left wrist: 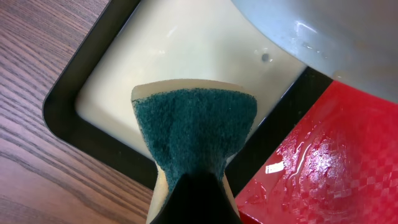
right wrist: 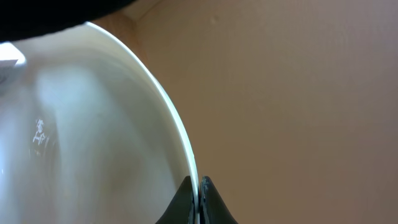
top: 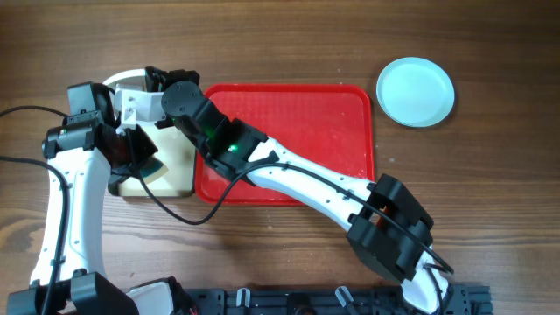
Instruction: Clean dirty plates on tray and stack at the side
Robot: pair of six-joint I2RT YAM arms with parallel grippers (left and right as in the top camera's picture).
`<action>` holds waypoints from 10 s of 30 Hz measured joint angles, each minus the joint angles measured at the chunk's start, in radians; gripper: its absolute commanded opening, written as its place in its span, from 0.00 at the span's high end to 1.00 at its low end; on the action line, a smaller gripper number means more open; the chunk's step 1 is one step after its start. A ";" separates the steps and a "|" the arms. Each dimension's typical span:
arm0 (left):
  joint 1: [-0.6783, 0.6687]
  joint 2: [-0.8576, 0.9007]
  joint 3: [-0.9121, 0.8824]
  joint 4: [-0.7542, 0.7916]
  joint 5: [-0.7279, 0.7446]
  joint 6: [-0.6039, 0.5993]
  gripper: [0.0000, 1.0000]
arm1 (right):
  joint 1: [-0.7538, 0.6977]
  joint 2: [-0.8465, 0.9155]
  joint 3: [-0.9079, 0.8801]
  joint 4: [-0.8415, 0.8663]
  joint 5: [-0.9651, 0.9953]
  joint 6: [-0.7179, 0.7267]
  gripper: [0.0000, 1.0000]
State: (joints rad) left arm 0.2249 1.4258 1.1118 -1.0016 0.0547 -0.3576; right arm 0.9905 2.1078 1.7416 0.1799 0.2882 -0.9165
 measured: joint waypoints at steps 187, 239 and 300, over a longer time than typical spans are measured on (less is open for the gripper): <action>-0.108 0.262 0.000 0.513 0.064 0.220 0.00 | -0.929 -1.801 -1.138 -0.398 -0.286 1.101 0.00; -0.108 0.262 0.000 0.513 0.064 0.220 0.00 | -0.929 -2.094 -1.735 -0.176 -0.287 1.094 0.00; -0.179 -1.194 -0.006 -0.088 -0.013 0.220 0.00 | -0.929 -2.094 -1.735 -0.177 -0.287 1.093 0.00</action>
State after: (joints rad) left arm 0.0456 0.2317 1.1057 -1.0893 0.0418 -0.1371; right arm 0.0612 0.0135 0.0063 0.0032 0.0010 0.1768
